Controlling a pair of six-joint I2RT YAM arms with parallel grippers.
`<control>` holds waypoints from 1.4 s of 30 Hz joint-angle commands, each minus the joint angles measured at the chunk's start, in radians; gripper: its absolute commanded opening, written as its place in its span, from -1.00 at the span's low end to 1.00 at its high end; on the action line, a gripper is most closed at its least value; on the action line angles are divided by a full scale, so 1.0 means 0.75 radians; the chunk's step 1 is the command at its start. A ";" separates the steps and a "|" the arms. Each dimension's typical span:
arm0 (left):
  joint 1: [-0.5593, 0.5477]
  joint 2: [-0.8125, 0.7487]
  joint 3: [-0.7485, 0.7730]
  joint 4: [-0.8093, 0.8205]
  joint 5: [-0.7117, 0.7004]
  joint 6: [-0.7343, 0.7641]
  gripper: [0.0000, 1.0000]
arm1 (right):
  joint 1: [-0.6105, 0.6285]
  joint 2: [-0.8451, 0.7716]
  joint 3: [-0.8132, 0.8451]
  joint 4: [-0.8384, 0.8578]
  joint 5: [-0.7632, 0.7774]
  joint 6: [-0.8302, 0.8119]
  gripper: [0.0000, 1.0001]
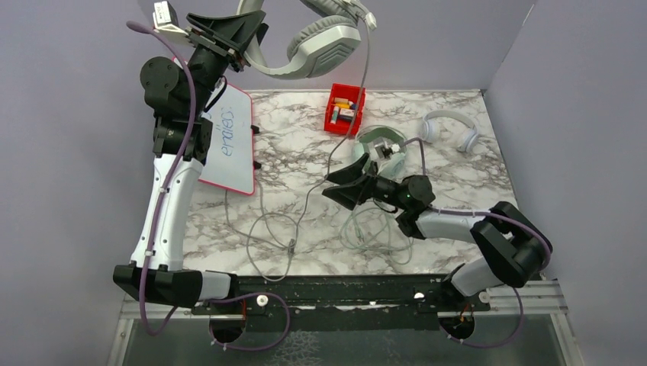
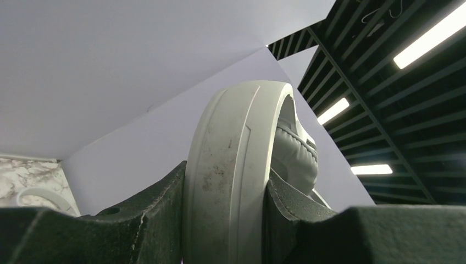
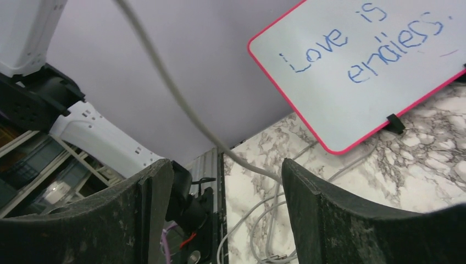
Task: Wrap the headphones
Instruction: Wrap the headphones cable around the headphones.
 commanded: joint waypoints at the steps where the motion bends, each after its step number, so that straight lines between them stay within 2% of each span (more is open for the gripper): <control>1: 0.010 0.016 0.095 0.075 -0.080 -0.162 -1.00 | 0.011 0.112 0.060 0.161 0.136 0.003 0.45; 3: 0.011 0.013 0.091 0.086 -0.078 -0.191 -1.00 | 0.011 0.161 0.099 0.171 0.144 0.013 0.30; 4: 0.011 0.009 0.084 0.093 -0.076 -0.200 -1.00 | 0.012 0.185 0.113 0.191 0.149 0.019 0.29; 10: 0.016 0.005 0.063 0.150 -0.064 -0.286 -1.00 | 0.022 0.326 0.209 0.284 0.146 0.062 0.30; 17: 0.020 0.021 0.121 0.185 -0.067 -0.331 -1.00 | 0.039 0.508 0.204 0.455 0.167 0.072 0.48; 24: 0.022 0.009 0.129 0.184 -0.079 -0.333 -1.00 | 0.060 0.598 0.250 0.505 0.170 0.062 0.41; 28: 0.024 0.009 0.123 0.178 -0.083 -0.321 -1.00 | 0.063 0.523 0.219 0.496 0.109 0.023 0.50; 30: 0.025 0.006 0.115 0.178 -0.087 -0.313 -1.00 | 0.067 0.439 0.170 0.500 0.097 -0.013 0.60; 33: 0.025 0.004 0.094 0.177 -0.089 -0.304 -1.00 | 0.072 0.306 0.159 0.397 0.077 -0.097 0.73; 36: 0.025 0.001 0.074 0.178 -0.092 -0.301 -1.00 | 0.083 0.215 0.187 0.301 0.031 -0.173 0.75; 40: 0.026 -0.001 0.073 0.178 -0.092 -0.301 -1.00 | 0.087 0.197 0.222 0.281 0.035 -0.178 0.68; 42: 0.026 -0.007 0.073 0.179 -0.085 -0.301 -1.00 | 0.087 0.217 0.247 0.285 0.038 -0.152 0.48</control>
